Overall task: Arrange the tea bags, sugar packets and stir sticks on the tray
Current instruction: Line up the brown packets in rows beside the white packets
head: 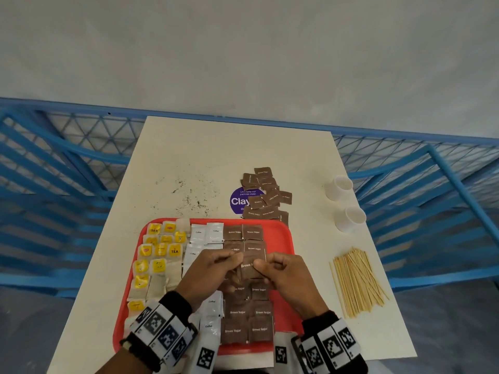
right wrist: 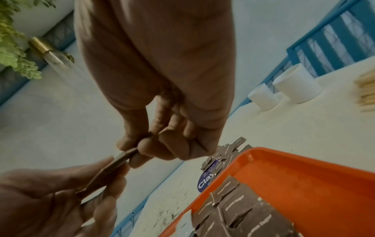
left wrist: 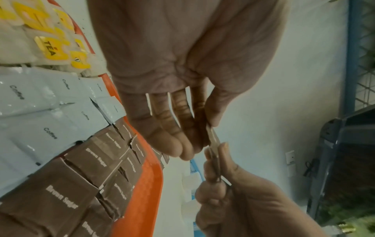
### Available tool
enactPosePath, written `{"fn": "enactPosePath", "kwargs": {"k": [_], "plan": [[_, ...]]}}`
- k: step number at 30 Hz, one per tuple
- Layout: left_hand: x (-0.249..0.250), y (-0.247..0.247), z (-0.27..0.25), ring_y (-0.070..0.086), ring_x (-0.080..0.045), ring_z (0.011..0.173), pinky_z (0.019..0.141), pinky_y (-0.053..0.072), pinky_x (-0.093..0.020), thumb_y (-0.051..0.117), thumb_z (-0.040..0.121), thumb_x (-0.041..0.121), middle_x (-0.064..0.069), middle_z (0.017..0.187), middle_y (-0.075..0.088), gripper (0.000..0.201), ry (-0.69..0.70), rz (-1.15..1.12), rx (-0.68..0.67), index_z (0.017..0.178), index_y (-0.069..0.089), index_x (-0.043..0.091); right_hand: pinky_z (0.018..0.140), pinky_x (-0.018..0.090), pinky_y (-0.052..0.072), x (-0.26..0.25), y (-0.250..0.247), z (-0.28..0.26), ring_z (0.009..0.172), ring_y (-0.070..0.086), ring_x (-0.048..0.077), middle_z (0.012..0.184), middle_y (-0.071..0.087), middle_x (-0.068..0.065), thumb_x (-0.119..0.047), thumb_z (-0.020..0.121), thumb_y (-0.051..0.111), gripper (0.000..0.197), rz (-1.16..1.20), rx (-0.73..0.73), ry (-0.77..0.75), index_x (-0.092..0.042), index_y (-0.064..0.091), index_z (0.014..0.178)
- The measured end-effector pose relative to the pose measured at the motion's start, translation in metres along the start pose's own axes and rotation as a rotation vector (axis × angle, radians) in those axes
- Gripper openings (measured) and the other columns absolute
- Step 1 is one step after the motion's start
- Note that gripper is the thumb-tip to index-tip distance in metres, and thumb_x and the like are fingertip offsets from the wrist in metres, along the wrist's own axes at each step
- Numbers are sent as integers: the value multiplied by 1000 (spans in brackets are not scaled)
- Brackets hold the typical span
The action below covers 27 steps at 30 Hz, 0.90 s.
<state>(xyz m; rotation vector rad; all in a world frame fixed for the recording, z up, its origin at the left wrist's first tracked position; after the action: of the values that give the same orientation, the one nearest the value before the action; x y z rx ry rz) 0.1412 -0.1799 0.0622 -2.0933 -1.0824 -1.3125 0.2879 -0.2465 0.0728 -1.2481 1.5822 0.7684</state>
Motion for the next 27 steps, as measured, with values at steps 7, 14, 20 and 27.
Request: {"fn": "enactPosePath", "kwargs": {"k": [7,14,20,27], "plan": [[-24,-8,9,66,-14,63,56,51,-24,58,99,23,-9,76,74,25,4,183,133,85,76,11,48,15,39,66,-38,14,46,48,4,51,60,-7,-18,81,80,23,-160,77,173,-2,71,68],[-52,-19,15,59,-14,49,52,48,-23,72,89,35,-8,58,67,36,-58,293,171,65,65,8,58,14,45,132,-40,24,48,57,1,57,69,-2,-24,77,83,23,-330,72,344,-16,70,60],[-40,-32,27,45,-3,46,54,40,-17,66,91,41,-6,52,55,49,-16,468,259,55,46,14,51,14,41,117,-50,29,51,50,4,54,60,-5,-42,73,84,44,-569,119,268,-23,52,49],[3,-41,65,41,-4,43,49,36,-12,61,95,42,-1,51,52,51,43,590,253,56,41,15,63,29,53,54,-83,87,58,57,9,66,69,5,-39,81,76,38,-600,176,157,-10,63,61]]}}
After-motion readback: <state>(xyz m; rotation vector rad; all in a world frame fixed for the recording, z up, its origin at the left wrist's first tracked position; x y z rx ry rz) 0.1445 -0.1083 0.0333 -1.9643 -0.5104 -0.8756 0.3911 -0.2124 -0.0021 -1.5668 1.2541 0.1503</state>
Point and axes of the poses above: each hand's wrist, its own z-axis towards the middle knuckle, its own y-axis out of the palm, x = y × z, the point moved 8 cm from there along z, towards the middle knuckle
